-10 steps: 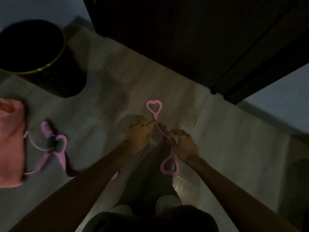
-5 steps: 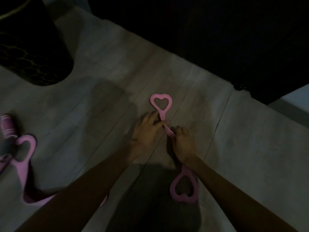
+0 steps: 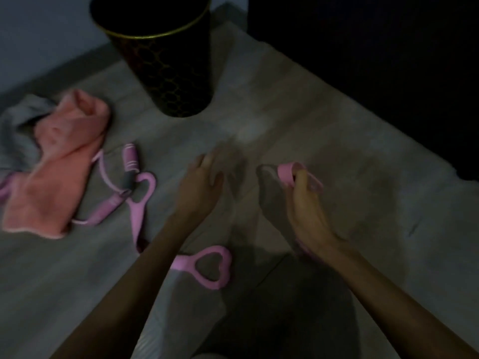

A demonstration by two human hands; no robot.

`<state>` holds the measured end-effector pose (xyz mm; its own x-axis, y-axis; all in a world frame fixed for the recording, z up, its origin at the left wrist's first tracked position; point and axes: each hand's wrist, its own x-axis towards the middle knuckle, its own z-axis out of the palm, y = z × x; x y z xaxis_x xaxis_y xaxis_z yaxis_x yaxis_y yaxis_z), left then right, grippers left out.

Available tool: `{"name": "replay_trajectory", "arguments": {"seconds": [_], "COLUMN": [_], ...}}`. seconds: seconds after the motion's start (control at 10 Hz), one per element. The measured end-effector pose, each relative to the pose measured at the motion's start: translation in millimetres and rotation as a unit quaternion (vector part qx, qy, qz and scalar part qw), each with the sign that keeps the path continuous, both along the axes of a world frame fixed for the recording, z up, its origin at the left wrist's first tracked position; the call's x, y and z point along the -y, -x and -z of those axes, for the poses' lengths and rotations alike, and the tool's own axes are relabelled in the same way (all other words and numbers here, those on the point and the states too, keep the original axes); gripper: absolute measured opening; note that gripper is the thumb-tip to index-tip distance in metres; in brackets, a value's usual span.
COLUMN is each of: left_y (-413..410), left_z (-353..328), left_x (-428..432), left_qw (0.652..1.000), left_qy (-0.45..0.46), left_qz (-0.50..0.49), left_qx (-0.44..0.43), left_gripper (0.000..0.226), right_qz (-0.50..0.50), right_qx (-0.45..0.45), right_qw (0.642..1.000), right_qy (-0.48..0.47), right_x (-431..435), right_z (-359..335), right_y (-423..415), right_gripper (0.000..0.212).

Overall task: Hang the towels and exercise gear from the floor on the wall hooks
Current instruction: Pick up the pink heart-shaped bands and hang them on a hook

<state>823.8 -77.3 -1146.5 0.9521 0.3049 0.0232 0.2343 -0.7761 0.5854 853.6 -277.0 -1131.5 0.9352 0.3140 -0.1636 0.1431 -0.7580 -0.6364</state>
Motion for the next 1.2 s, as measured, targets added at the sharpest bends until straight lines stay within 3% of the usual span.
{"name": "replay_trajectory", "arguments": {"seconds": [0.1,0.2,0.3,0.4,0.6,0.8,1.0,1.2], "left_y": [52.4,90.2,114.7,126.9,125.3,103.6,91.0,88.9], "left_z": [20.4,37.8,50.6,64.3,77.6,63.1,1.6,-125.7], "left_x": [-49.8,-63.9,-72.9,-69.5,-71.7,-59.8,-45.8,-13.4], "left_qw": [0.992,0.970,0.932,0.914,0.929,0.945,0.981,0.984], "left_qy": [-0.012,-0.063,-0.046,-0.034,0.020,0.017,0.068,0.125], "left_qz": [-0.121,-0.230,-0.314,-0.328,-0.307,-0.265,-0.173,-0.128], "left_qx": [-0.014,-0.056,-0.177,-0.236,-0.207,-0.190,-0.047,-0.002], "left_gripper": [0.059,0.063,0.068,0.068,0.072,0.062,0.048,0.038], "right_qz": [-0.022,-0.085,-0.132,-0.143,-0.184,-0.176,-0.116,-0.087], "right_qx": [0.028,-0.007,0.020,0.013,-0.008,0.003,0.000,-0.016], "right_qw": [0.999,0.995,0.991,0.989,0.983,0.984,0.993,0.992], "right_qy": [-0.023,-0.059,-0.032,-0.021,-0.010,0.002,-0.024,-0.086], "right_x": [-31.6,-61.2,-80.0,-90.9,-86.4,-78.8,-63.6,-43.4], "right_z": [-1.5,9.6,23.4,36.9,53.8,39.0,-33.6,-161.6], "right_y": [10.0,20.3,29.0,32.4,34.2,22.1,16.9,23.0], "right_gripper": [0.036,0.035,0.029,0.024,0.025,0.024,0.021,0.013]}}
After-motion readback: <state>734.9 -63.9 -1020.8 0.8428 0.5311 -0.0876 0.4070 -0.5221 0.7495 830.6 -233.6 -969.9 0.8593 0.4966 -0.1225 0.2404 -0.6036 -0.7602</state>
